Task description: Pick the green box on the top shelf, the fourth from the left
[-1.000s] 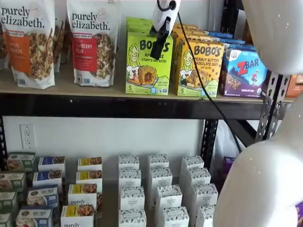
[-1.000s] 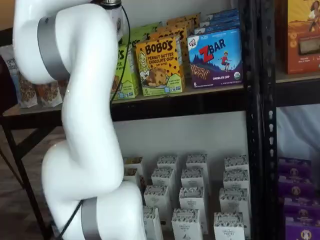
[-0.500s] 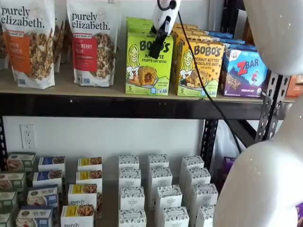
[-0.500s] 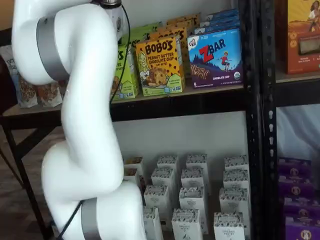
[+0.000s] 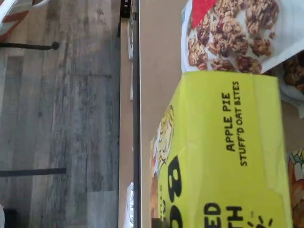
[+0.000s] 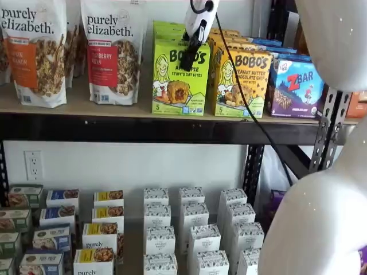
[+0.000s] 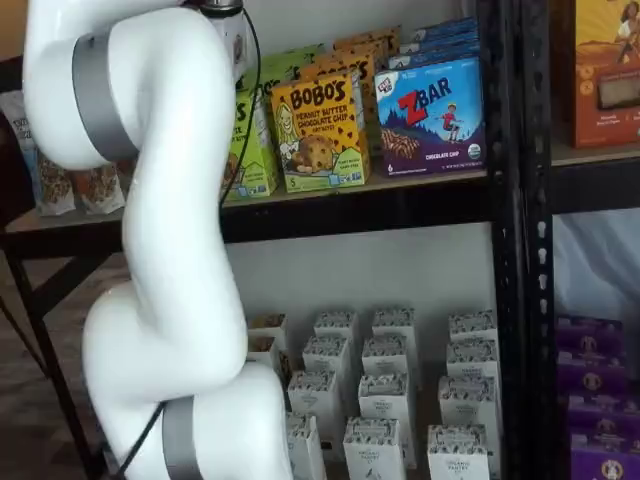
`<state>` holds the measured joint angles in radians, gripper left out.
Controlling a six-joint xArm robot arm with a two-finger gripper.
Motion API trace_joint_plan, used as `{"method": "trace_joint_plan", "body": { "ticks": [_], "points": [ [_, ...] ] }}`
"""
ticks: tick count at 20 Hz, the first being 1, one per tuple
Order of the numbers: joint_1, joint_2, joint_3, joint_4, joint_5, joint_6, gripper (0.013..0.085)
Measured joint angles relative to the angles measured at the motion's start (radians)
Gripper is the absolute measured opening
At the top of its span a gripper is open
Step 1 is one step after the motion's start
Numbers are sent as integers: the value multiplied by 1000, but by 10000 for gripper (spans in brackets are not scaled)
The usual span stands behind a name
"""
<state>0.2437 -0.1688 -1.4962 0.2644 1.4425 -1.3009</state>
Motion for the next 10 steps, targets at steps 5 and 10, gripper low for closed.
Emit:
{"method": "trace_joint_plan", "body": {
  "ticks": [5, 10],
  "points": [
    [0, -3, 4, 0, -9, 0, 530],
    [-1, -5, 7, 1, -15, -1, 450]
  ]
}}
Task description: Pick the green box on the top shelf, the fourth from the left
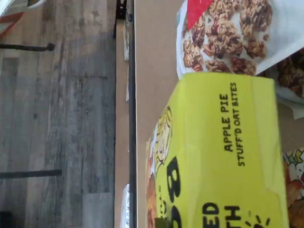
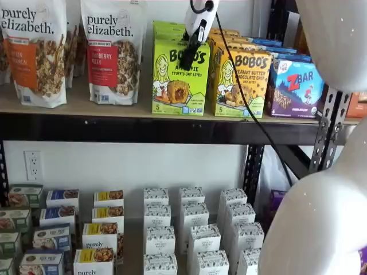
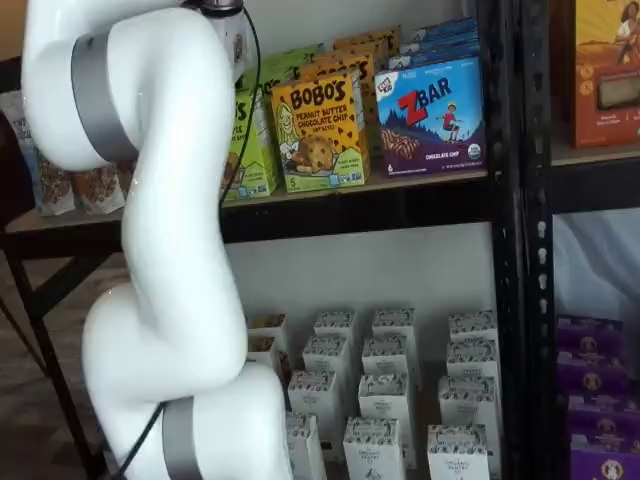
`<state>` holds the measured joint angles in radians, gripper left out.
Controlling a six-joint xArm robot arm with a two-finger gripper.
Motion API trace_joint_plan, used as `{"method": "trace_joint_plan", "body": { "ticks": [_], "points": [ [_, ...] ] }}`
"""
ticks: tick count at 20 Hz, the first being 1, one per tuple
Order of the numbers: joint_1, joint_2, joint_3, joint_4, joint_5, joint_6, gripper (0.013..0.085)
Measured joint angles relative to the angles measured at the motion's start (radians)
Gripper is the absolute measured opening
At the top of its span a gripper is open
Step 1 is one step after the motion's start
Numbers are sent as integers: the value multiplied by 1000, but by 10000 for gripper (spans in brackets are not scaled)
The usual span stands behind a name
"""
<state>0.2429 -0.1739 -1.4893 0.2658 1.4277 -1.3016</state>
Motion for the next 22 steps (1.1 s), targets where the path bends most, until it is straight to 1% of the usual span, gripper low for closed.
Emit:
{"method": "trace_joint_plan", "body": {
  "ticks": [1, 2, 3, 4, 5, 6, 7, 8, 9, 14, 22],
  "points": [
    [0, 0, 0, 0, 0, 0, 410],
    [1, 0, 1, 0, -1, 0, 410],
    [1, 0, 1, 0, -1, 1, 370],
    [1, -1, 2, 1, -2, 1, 370],
    [2, -1, 2, 1, -2, 1, 330],
    [2, -1, 2, 2, -2, 2, 330],
    [2, -1, 2, 2, -3, 2, 290],
    [2, -1, 2, 3, -3, 2, 290],
    [2, -1, 2, 3, -3, 2, 250],
    [8, -1, 1, -11, 0, 8, 250],
    [6, -6, -3, 0, 15, 8, 250]
  ]
}}
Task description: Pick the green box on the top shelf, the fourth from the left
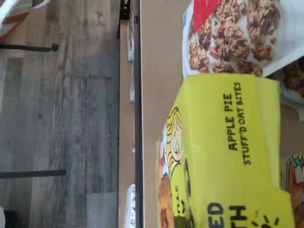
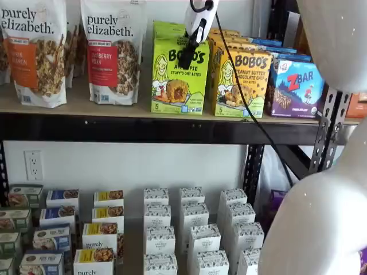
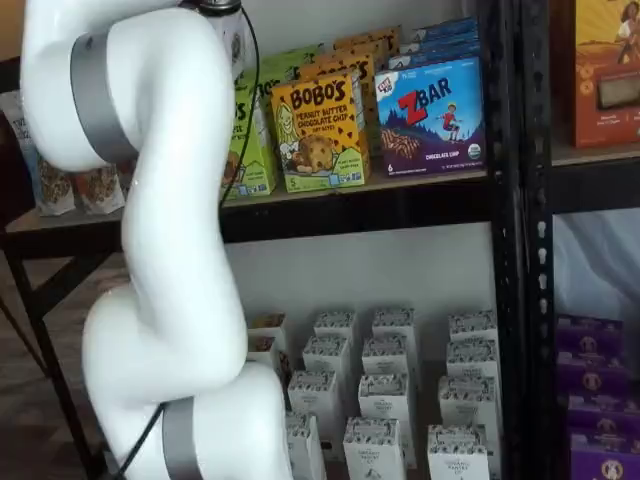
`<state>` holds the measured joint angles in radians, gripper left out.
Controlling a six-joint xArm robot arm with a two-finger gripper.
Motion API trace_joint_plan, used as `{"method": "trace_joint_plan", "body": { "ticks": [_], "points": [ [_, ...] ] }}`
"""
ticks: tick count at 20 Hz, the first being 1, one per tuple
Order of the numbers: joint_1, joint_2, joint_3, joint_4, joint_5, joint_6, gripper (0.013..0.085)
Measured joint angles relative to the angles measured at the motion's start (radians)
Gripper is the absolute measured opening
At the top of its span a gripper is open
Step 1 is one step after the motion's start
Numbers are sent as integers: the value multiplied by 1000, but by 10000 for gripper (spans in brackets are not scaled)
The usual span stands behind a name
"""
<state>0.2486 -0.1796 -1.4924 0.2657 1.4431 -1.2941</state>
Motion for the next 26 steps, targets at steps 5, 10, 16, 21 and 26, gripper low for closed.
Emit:
{"method": "trace_joint_plan", "body": {
  "ticks": [5, 10, 16, 21, 26],
  "points": [
    [2, -9, -8, 4, 23, 6, 250],
    [9, -22, -19, -5, 53, 18, 250],
    [12, -39, -38, -2, 108, 30, 250],
    [8, -73, -29, 9, 142, 34, 250],
    [-8, -122, 5, 15, 163, 24, 250]
  ]
}}
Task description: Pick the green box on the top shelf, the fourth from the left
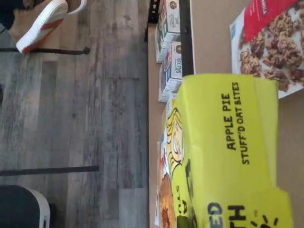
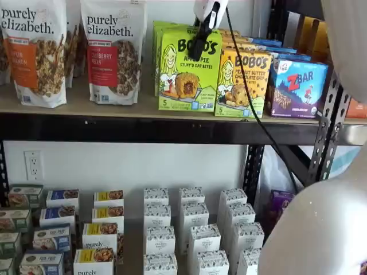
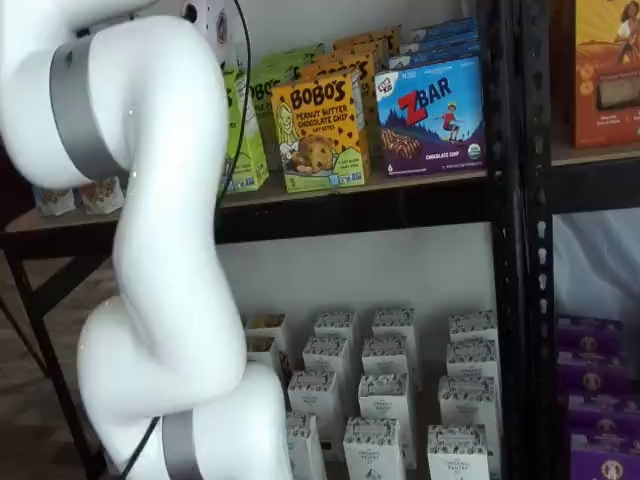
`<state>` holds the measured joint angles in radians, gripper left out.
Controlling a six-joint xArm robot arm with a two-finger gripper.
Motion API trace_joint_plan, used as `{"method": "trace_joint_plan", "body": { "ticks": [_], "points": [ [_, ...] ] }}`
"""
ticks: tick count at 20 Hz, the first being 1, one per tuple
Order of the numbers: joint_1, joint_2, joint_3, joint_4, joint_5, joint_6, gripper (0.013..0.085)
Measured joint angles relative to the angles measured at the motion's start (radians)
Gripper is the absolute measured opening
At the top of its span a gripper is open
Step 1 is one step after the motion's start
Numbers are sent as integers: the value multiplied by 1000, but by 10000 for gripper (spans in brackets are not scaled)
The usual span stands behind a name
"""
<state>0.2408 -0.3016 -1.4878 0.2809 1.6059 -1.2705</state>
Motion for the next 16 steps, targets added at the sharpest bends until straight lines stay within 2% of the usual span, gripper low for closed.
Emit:
{"method": "trace_joint_plan", "body": {
  "ticks": [6, 16],
  "points": [
    [-32, -76, 66, 4, 11, -27, 250],
    [-123, -205, 173, 14, 39, -107, 250]
  ]
}}
